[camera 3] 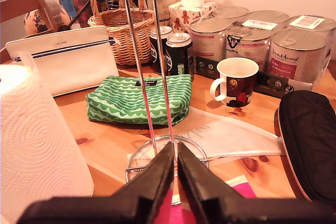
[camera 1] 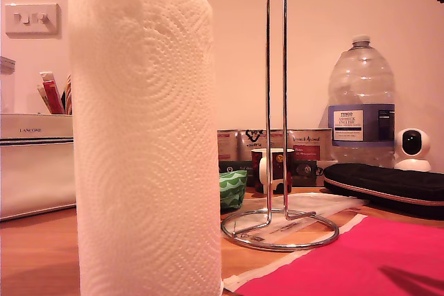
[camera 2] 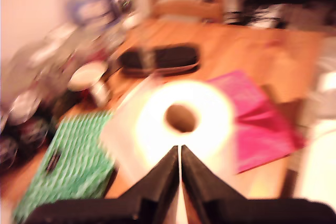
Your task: Insert the paper towel roll into the metallic stand.
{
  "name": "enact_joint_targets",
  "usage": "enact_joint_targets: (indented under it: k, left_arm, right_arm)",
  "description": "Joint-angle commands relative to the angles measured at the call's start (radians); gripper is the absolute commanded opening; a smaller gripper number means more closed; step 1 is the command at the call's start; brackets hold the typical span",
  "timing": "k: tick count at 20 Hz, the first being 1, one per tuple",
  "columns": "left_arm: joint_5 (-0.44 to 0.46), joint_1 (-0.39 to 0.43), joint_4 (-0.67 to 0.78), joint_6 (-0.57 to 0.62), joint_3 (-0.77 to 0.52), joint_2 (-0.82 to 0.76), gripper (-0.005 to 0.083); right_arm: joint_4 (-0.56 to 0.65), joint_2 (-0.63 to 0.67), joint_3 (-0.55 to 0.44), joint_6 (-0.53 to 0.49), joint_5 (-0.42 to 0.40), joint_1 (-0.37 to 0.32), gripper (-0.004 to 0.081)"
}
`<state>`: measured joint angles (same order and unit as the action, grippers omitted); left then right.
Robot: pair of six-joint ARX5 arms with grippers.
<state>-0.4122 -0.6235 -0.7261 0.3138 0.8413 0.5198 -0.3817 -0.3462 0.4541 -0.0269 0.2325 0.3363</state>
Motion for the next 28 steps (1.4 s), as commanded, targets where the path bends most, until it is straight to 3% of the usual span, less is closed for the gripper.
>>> enact_joint_targets:
  k: [1, 3, 5, 8, 13, 20, 22, 23, 27, 28]
  left_arm:
    - [-0.042, -0.016, -0.042, 0.010, 0.039, 0.060, 0.0094]
    - [-0.071, -0.041, -0.093, 0.009, 0.101, 0.126, 0.0301]
    - [-0.071, -0.072, -0.111, 0.015, 0.151, 0.203, 0.0383]
    - [-0.047, -0.132, -0.112, 0.074, 0.178, 0.309, 0.0416]
    - [0.098, -0.216, -0.113, 0.154, 0.178, 0.454, 0.0473]
    - [0.187, -0.241, -0.098, 0.212, 0.178, 0.575, 0.0473]
    - [0.191, -0.241, -0.092, 0.214, 0.178, 0.592, 0.0439]
    - [0.192, -0.241, -0.096, 0.214, 0.178, 0.597, 0.0380]
    - [0.192, -0.241, -0.122, 0.214, 0.178, 0.600, -0.0024]
    - [0.192, -0.241, -0.126, 0.214, 0.178, 0.600, -0.0020]
  right_arm:
    - [0.018, -0.024, -0.007, 0.001, 0.001, 0.006, -0.0012]
    - [0.026, -0.045, -0.007, 0.001, 0.001, 0.006, -0.0012]
    - [0.026, -0.064, -0.007, 0.001, 0.001, 0.006, -0.0012]
    - [0.026, -0.081, -0.007, 0.001, 0.001, 0.006, -0.0012]
    - [0.028, -0.083, -0.007, 0.001, 0.001, 0.006, -0.0012]
    - [0.034, -0.083, -0.007, 0.001, 0.001, 0.006, -0.0012]
    - [0.033, -0.083, -0.007, 0.000, 0.001, 0.006, -0.0012]
    - [0.034, -0.089, -0.007, -0.008, 0.001, 0.006, 0.0001]
    - [0.088, -0.190, -0.007, -0.163, 0.034, 0.006, 0.0189]
    - [0.120, -0.227, -0.007, -0.219, 0.069, 0.006, 0.0194]
